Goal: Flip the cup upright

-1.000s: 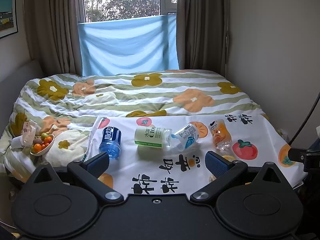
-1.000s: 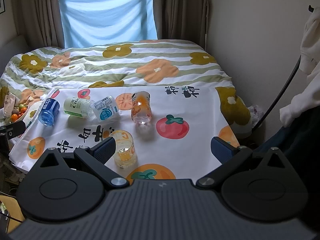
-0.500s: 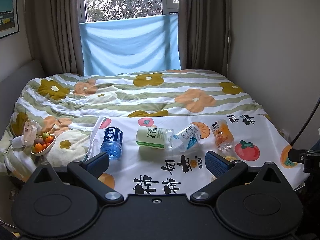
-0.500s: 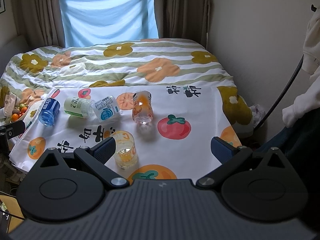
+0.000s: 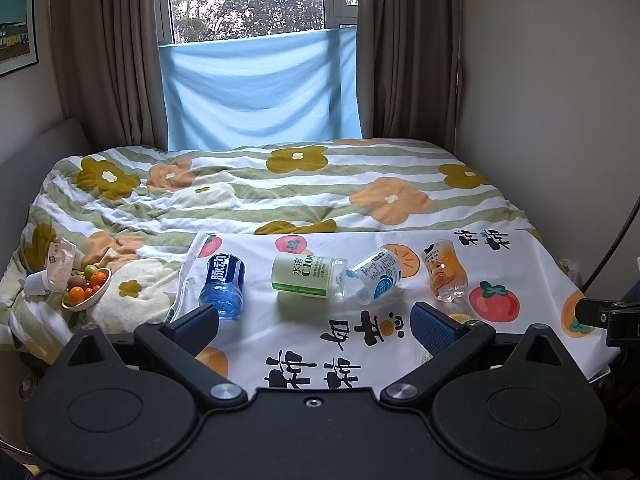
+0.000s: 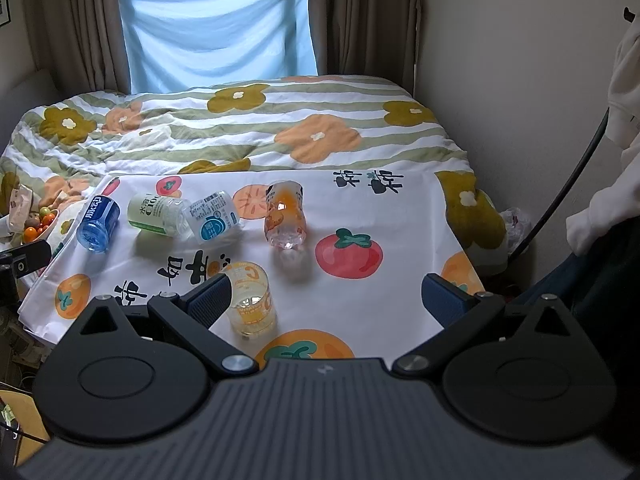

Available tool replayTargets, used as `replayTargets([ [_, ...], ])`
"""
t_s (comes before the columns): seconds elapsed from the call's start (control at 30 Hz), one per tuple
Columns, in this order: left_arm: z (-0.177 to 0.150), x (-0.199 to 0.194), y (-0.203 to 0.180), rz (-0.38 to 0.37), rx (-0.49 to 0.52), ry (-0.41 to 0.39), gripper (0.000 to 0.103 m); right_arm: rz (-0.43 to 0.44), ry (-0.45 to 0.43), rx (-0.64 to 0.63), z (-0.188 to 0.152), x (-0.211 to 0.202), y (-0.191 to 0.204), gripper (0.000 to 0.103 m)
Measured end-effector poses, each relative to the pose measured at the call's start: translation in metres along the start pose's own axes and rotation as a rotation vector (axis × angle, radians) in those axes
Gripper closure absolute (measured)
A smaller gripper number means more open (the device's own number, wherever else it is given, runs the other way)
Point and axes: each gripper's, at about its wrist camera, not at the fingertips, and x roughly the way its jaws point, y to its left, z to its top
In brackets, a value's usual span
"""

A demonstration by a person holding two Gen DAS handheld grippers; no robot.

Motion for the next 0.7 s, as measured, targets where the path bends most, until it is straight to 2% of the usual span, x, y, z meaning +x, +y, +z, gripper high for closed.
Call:
replayTargets([
  [0.7,0.0005,0.0017,-0.0050,0.011,0.013,-0.025,0.000,0.001,0.002,0.002,0.0016,0.0001,-0.0021,0.000],
])
